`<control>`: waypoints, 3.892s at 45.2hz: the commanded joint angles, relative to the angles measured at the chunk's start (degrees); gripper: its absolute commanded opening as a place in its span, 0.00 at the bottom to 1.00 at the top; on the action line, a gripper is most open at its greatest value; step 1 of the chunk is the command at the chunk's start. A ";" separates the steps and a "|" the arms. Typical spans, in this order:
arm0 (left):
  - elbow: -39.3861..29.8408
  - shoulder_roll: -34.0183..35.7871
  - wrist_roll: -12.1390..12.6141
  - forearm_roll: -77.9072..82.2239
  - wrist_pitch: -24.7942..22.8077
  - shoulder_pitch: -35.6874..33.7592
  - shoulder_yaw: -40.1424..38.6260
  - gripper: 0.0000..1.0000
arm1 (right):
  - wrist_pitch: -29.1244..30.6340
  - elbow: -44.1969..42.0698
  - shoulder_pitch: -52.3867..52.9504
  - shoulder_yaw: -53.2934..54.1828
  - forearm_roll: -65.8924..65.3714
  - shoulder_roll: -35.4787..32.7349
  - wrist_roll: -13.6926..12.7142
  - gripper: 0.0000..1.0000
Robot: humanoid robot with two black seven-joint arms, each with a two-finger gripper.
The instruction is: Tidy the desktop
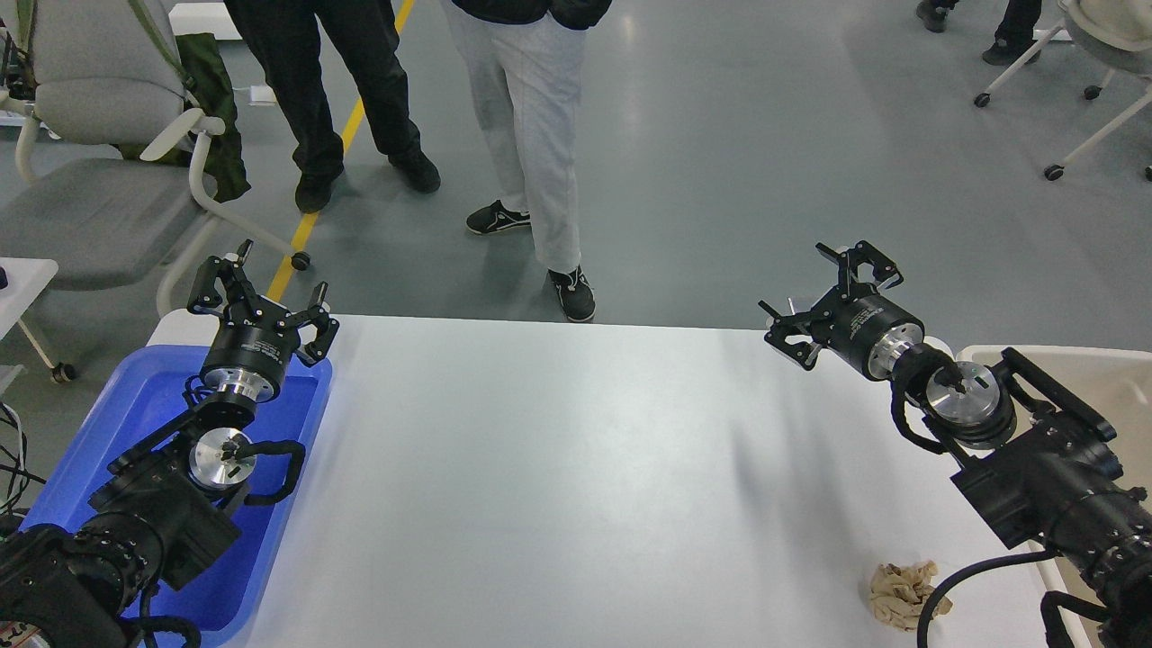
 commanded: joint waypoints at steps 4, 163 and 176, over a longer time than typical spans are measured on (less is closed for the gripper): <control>0.00 0.02 0.00 0.00 0.00 0.00 -0.06 1.00 | 0.08 0.04 -0.61 -0.09 -0.29 0.03 0.00 1.00; 0.00 0.02 0.00 0.00 0.00 0.00 -0.06 1.00 | -4.05 37.13 -12.56 -43.77 -93.81 -33.19 10.11 1.00; 0.00 0.02 0.00 0.00 0.00 0.00 -0.06 1.00 | -5.10 36.52 -12.65 -44.12 -93.81 -33.10 12.22 0.90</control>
